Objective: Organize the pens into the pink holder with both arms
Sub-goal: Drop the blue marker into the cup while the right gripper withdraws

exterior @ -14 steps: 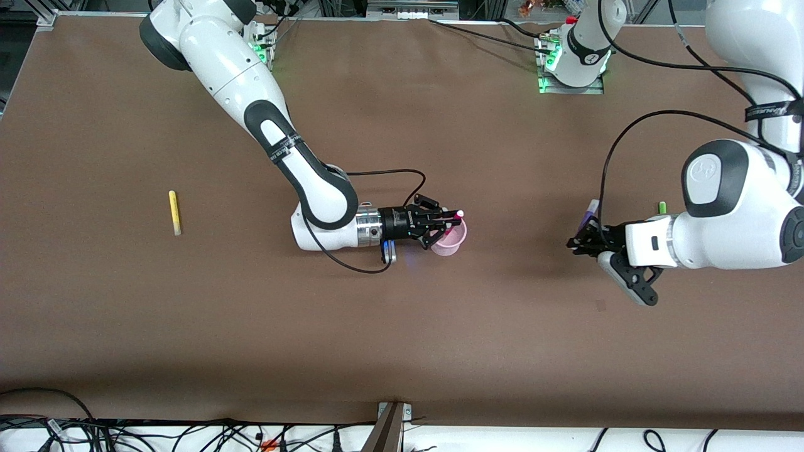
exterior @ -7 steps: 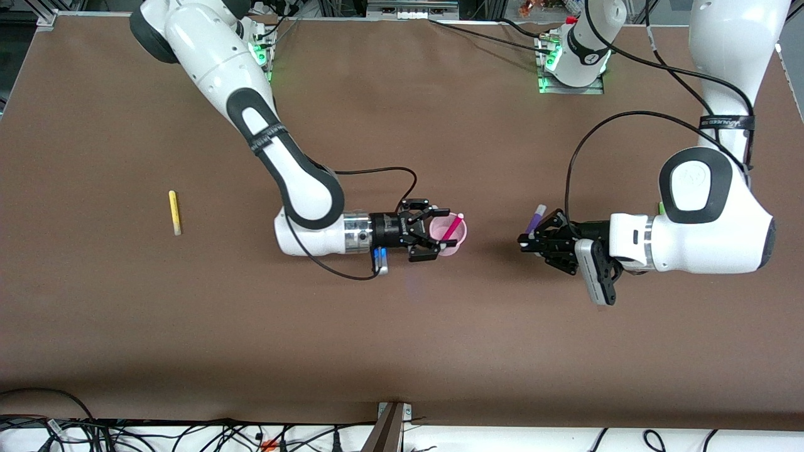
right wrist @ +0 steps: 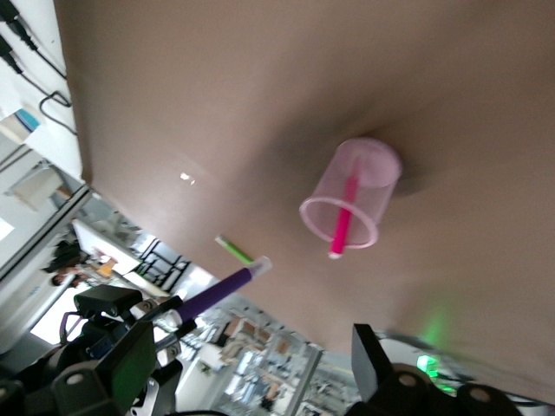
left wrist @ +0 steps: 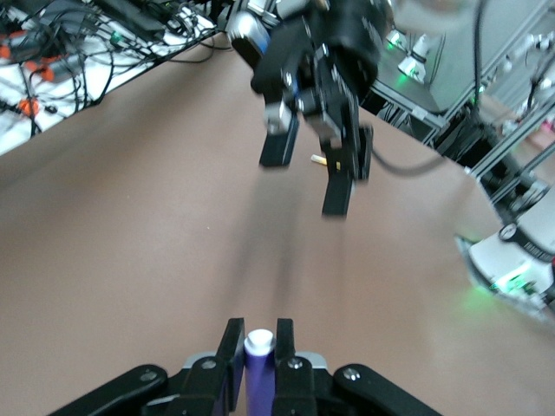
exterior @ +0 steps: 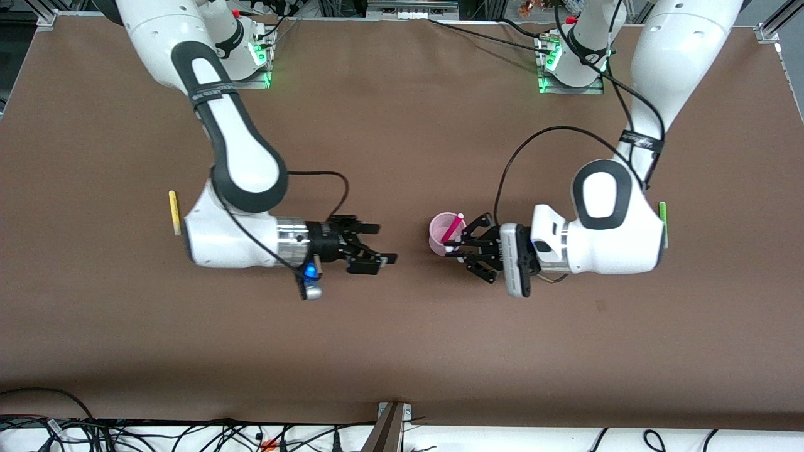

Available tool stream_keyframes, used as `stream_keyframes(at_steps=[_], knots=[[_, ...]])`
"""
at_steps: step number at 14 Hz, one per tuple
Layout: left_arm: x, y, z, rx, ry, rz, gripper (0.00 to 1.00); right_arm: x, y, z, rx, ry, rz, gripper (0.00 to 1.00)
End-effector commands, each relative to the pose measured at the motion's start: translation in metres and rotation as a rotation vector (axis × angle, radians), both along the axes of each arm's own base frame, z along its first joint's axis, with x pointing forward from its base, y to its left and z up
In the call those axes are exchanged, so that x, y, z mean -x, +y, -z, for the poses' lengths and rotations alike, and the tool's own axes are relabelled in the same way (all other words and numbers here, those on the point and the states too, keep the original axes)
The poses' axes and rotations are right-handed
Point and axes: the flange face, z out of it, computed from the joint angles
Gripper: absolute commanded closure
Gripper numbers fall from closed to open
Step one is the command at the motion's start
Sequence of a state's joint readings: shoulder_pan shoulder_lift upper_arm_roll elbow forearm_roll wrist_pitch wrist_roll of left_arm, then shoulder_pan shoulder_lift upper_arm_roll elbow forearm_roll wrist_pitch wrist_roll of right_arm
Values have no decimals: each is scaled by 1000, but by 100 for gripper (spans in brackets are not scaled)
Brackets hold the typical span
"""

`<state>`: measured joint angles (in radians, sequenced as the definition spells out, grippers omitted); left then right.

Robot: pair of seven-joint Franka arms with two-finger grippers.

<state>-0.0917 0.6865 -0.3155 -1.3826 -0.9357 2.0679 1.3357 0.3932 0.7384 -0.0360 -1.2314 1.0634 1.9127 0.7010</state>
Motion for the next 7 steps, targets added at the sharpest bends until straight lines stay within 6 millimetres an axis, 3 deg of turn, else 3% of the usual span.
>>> stream_keyframes(at_steps=[1, 3, 7], knots=[[4, -19, -4, 27, -116, 72, 100, 0, -58, -25, 96, -113, -142, 0], [20, -24, 20, 10, -113, 123, 100, -8, -112, -36, 224, -190, -211, 0], [38, -20, 52, -21, -149, 184, 100, 0, -160, -72, 467, -303, -392, 0]])
